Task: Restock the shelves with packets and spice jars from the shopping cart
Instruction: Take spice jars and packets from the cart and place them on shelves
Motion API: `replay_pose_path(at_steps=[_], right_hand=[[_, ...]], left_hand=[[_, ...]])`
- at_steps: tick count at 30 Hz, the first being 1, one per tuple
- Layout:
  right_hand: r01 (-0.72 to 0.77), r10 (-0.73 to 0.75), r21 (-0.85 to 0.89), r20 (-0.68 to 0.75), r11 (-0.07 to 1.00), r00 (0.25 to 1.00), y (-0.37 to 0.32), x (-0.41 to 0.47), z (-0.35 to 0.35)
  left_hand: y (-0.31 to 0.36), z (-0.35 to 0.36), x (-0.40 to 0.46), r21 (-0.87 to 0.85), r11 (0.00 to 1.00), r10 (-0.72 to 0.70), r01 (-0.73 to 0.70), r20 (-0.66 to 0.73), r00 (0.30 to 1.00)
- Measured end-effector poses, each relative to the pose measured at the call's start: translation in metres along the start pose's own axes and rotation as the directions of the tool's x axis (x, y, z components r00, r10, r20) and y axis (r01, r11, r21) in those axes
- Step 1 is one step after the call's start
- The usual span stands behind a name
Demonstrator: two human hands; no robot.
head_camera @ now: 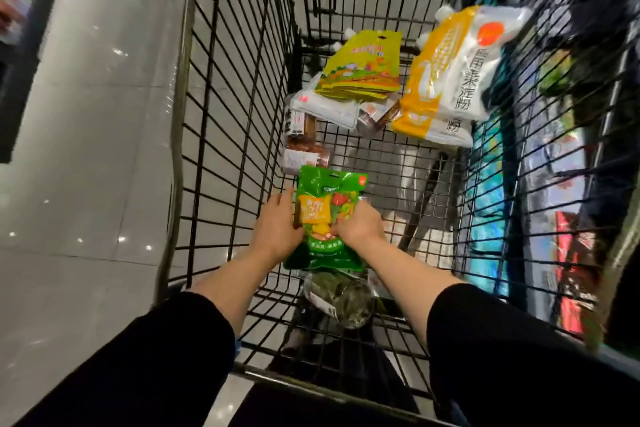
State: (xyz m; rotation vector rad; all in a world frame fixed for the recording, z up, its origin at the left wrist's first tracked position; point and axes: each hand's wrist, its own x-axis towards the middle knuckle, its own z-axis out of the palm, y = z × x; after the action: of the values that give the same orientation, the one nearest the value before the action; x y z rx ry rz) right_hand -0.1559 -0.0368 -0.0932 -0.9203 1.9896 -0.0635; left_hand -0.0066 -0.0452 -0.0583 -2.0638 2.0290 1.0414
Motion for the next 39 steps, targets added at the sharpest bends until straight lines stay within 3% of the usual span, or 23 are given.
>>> replay_pose_path(at_steps=[5, 9, 12, 14, 15, 19, 23, 26, 30, 34, 39], right_hand=[[0.257, -0.25, 0.191, -0.061, 0.947, 0.966, -0.014, -0.004, -0.03], [0.347, -0.367, 0.603, -0.095, 0.718, 0.925, -0.028, -0.006, -0.074], [0.377, -0.421, 0.704, -0.122, 0.602, 0.899, -0.044, -0.004, -0.109], [0.37, -0.43, 0.723, -0.111, 0.584, 0.896, -0.052, 0.002, -0.123], [0.361, -0.427, 0.721, -0.1, 0.591, 0.899, -0.054, 0.005, -0.127], [0.368, -0.425, 0.689, -0.095, 0.624, 0.9, -0.058, 0.024, -0.133], [0.293, -0.207, 0.563, -0.212, 0.773, 0.955, -0.061, 0.064, -0.136], [0.255, -0.117, 0.384, -0.346, 0.887, 0.931, -0.064, 0.107, -0.136], [0.229, -0.175, 0.082, -0.423, 0.97, 0.889, -0.082, 0.141, -0.137], [0.225, -0.278, -0.171, -0.424, 0.959, 0.862, -0.105, 0.162, -0.129], [0.165, -0.187, -0.088, -0.463, 0.982, 0.866, -0.117, 0.184, -0.117]], left_hand=[[0.013, -0.012, 0.004, -0.097, 0.995, -0.028, 0.02, -0.083, 0.996], [0.029, -0.029, 0.013, -0.298, 0.954, -0.044, 0.016, -0.087, 0.995], [0.05, -0.047, 0.023, -0.612, 0.789, -0.063, 0.045, -0.008, 0.998], [0.065, -0.057, 0.033, -0.789, 0.609, -0.043, 0.078, 0.066, 0.997], [0.071, -0.061, 0.037, -0.821, 0.566, -0.021, 0.076, 0.077, 0.997], [0.079, -0.059, 0.061, -0.86, 0.511, -0.003, -0.002, -0.003, 1.0], [0.071, -0.047, 0.088, -0.79, 0.602, -0.077, -0.117, -0.203, 0.976], [0.063, -0.038, 0.111, -0.759, 0.643, -0.216, -0.1, -0.306, 0.927], [0.051, -0.026, 0.13, -0.735, 0.667, -0.248, -0.122, -0.373, 0.894], [0.042, -0.016, 0.133, -0.728, 0.674, -0.255, -0.123, -0.385, 0.887], [0.033, -0.003, 0.139, -0.73, 0.674, -0.279, -0.11, -0.389, 0.878]])
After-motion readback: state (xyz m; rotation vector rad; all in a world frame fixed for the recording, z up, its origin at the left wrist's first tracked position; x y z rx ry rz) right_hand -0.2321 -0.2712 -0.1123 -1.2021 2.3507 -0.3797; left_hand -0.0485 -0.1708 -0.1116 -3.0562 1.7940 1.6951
